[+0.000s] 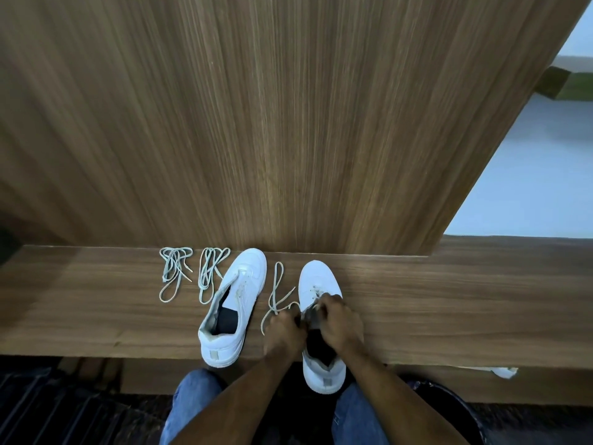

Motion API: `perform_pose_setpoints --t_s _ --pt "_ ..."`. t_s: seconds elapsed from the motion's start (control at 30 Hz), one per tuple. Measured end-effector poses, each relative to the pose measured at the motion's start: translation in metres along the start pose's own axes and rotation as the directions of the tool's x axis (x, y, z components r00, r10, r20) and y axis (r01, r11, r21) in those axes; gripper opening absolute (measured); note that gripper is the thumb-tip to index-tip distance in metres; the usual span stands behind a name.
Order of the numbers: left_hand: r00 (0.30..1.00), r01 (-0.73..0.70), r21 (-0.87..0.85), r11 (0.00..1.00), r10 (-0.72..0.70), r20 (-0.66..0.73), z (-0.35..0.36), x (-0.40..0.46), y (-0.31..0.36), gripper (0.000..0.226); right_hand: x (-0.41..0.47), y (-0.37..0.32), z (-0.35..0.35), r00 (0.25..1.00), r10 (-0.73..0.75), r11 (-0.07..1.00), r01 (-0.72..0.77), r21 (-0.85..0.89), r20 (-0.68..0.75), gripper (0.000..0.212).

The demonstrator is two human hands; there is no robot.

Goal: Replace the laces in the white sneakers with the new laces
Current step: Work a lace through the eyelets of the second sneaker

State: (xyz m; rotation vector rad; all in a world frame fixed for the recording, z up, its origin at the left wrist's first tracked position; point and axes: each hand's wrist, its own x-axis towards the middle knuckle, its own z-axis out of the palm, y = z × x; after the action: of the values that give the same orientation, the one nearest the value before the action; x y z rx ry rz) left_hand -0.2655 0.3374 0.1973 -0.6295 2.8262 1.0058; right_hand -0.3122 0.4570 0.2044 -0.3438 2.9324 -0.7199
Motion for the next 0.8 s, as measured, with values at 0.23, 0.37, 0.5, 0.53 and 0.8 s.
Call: perform_pose_setpoints --t_s 0.23,0.37,0.5,0.53,0.8 --pt "0.996 0.081 0.007 0.997 -0.081 0.036 0.008 0.006 -0.007 0.039 0.009 0.032 -0.002 0.902 0.42 0.582 -0.351 0.734 0.099 0.02" --pt "0.995 0.093 0.054 0.994 -0.094 0.013 0.009 0.004 -0.006 0.041 0.002 0.025 -0.013 0.998 -0.054 0.964 0.045 0.261 0.028 0.036" --pt "0.996 0.091 0.058 0.994 -0.092 0.011 0.01 0.003 -0.006 0.04 0.004 0.013 -0.009 0.964 -0.234 0.951 0.254 -0.177 0.127 0.029" --pt "0.995 0.093 0.054 0.994 -0.094 0.015 0.01 0.003 -0.006 0.041 0.005 0.013 -0.006 0.965 -0.235 0.952 0.253 -0.173 0.117 0.025" --pt "0.995 0.099 0.017 0.995 -0.099 0.033 0.007 0.002 -0.004 0.036 0.014 0.009 -0.034 0.95 0.191 0.711 0.039 0.702 -0.247 0.028"
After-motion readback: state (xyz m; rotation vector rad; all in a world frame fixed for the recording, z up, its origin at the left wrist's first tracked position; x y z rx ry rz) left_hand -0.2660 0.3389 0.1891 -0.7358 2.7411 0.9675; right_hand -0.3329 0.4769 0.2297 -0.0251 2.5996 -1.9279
